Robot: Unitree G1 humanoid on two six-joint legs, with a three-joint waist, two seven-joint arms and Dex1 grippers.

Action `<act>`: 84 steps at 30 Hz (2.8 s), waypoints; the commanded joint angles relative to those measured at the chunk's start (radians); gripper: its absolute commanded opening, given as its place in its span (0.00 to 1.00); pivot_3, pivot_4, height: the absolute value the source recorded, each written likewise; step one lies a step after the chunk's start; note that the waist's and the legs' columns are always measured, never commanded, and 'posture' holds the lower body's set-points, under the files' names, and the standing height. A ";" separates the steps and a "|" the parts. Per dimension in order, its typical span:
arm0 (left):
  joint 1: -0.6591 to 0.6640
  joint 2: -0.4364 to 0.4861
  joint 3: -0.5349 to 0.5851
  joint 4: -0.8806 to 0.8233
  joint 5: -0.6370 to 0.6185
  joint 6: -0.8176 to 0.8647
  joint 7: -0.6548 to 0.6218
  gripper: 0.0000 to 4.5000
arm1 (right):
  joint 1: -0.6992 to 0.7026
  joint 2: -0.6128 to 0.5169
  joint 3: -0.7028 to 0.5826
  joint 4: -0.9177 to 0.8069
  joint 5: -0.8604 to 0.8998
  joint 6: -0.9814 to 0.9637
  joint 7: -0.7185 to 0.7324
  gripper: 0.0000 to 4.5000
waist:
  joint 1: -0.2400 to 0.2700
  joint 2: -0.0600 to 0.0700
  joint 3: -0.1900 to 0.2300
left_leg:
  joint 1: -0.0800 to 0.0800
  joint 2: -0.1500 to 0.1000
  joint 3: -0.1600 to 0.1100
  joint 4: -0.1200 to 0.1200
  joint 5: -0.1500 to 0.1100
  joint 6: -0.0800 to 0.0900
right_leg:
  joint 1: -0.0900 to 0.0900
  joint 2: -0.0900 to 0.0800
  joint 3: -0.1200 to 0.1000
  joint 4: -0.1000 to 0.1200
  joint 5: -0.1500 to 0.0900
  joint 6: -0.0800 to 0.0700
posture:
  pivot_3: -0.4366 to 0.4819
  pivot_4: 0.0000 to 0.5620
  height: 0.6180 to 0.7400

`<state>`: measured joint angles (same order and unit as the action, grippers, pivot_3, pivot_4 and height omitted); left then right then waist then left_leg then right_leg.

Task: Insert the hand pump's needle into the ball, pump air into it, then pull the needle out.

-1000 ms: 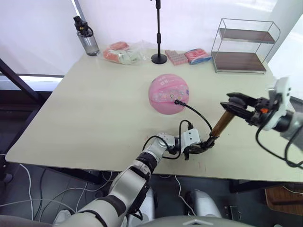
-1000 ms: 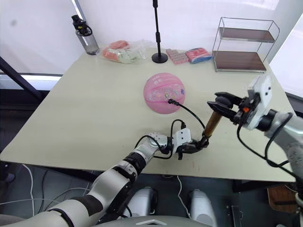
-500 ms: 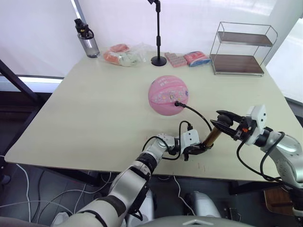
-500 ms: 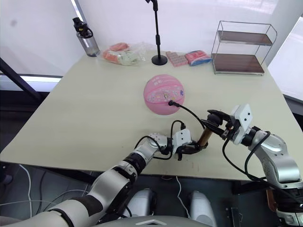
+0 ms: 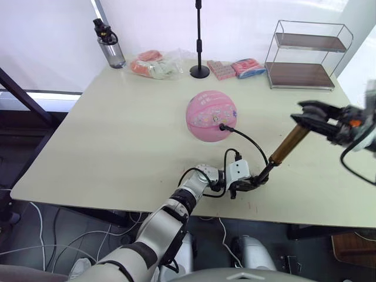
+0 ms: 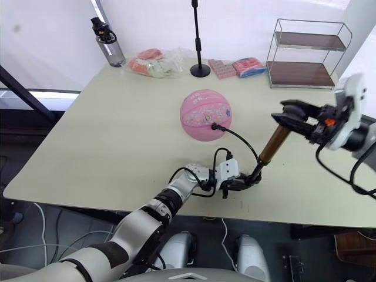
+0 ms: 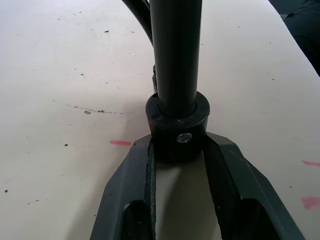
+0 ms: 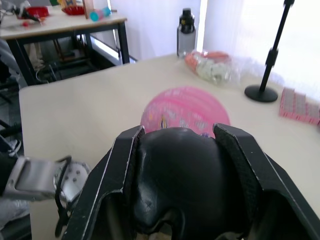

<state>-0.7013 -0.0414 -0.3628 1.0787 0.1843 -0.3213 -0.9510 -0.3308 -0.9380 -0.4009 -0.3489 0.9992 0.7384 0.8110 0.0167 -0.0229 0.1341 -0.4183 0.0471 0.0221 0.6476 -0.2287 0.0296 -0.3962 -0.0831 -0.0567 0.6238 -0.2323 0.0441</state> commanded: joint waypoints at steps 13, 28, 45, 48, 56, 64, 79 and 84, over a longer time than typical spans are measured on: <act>0.059 0.041 -0.045 0.109 0.067 0.065 0.001 0.23 | 0.092 0.064 0.068 -0.070 -0.108 -0.051 -0.044 0.40 | -0.001 -0.004 0.000 | 0.000 -0.001 0.000 0.000 0.000 0.000 | 0.000 0.000 0.000 0.000 0.000 0.000 | 0.48 0.27 0.93; 0.057 0.038 -0.042 0.109 0.068 0.065 0.007 0.23 | 0.328 0.300 0.382 0.173 -0.535 -0.446 0.020 0.40 | -0.003 -0.013 -0.013 | 0.004 0.007 0.000 0.000 0.000 0.000 | 0.002 0.003 0.000 0.000 0.000 0.000 | 0.48 0.27 0.93; 0.069 0.035 -0.047 0.115 0.074 0.055 0.010 0.23 | 0.073 0.089 0.058 -0.034 -0.172 -0.183 0.033 0.40 | 0.001 0.002 -0.002 | 0.000 -0.001 0.000 0.000 0.000 0.000 | 0.000 0.000 0.000 0.000 0.000 0.000 | 0.48 0.27 0.93; 0.068 0.034 -0.048 0.116 0.075 0.052 0.010 0.23 | -0.024 -0.007 -0.023 -0.012 -0.070 -0.084 0.042 0.40 | 0.000 0.001 0.003 | 0.000 -0.001 0.000 0.000 0.000 0.000 | 0.000 -0.001 0.000 0.000 0.000 0.000 | 0.48 0.27 0.93; 0.063 0.032 -0.047 0.120 0.075 0.048 0.013 0.23 | -0.189 -0.111 -0.093 0.027 0.084 0.082 0.005 0.40 | 0.001 0.001 0.011 | -0.003 -0.001 0.000 0.000 0.000 0.000 | -0.001 -0.004 -0.001 0.000 0.000 0.001 | 0.48 0.27 0.93; 0.064 0.031 -0.044 0.121 0.072 0.046 0.015 0.23 | 0.036 0.004 0.018 -0.046 -0.069 0.013 0.005 0.40 | 0.004 -0.003 0.008 | -0.011 -0.006 -0.002 0.003 0.000 0.000 | -0.006 -0.003 -0.003 0.000 0.002 -0.001 | 0.48 0.27 0.93; 0.061 0.042 -0.041 0.118 0.071 0.047 0.019 0.23 | 0.311 0.334 0.403 0.277 -0.594 -0.507 0.028 0.40 | -0.006 -0.016 -0.013 | 0.005 0.005 -0.001 0.000 0.000 0.000 | 0.005 0.000 -0.003 0.001 -0.001 0.002 | 0.48 0.27 0.93; 0.063 0.044 -0.043 0.119 0.071 0.048 0.015 0.23 | 0.307 0.357 0.387 0.281 -0.573 -0.536 0.037 0.40 | -0.006 -0.017 -0.022 | 0.007 0.009 -0.001 0.001 0.000 0.000 | 0.005 0.002 -0.004 0.001 -0.001 0.001 | 0.48 0.27 0.93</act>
<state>-0.6902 -0.0279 -0.3641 1.1104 0.1968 -0.3315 -0.9186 -0.0785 -0.5761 -0.0572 -0.1517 0.4871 0.1462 0.8456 0.0103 -0.0398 0.1125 -0.4112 0.0564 0.0212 0.6481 -0.2291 0.0291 -0.3911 -0.0814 -0.0623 0.6246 -0.2326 0.0449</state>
